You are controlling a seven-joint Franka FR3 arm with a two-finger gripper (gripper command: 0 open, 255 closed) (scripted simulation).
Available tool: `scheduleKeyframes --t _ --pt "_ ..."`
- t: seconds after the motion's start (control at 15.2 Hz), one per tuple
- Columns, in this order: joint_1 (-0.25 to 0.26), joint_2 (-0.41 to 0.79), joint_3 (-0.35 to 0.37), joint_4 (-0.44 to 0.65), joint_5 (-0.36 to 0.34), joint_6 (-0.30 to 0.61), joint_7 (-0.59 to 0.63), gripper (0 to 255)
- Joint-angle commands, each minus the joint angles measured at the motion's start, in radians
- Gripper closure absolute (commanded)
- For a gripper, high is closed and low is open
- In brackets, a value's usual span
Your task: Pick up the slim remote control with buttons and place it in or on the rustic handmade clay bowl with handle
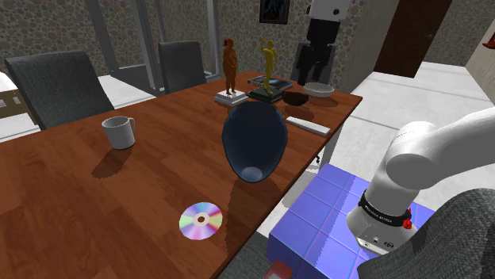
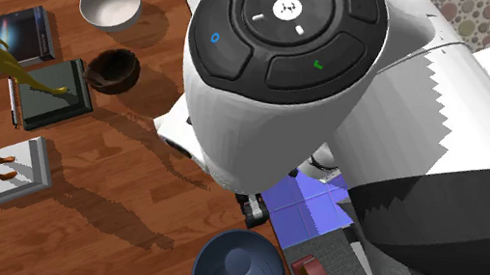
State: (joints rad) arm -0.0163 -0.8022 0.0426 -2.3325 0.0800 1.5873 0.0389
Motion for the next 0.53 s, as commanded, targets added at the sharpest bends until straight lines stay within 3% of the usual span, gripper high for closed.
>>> scheduleKeyframes --t 0.0,0.46 --pt "0.000 0.000 0.000 0.000 0.000 0.000 0.000 0" --pt "-0.041 0.053 -0.104 -0.123 -0.082 0.155 -0.133 0"
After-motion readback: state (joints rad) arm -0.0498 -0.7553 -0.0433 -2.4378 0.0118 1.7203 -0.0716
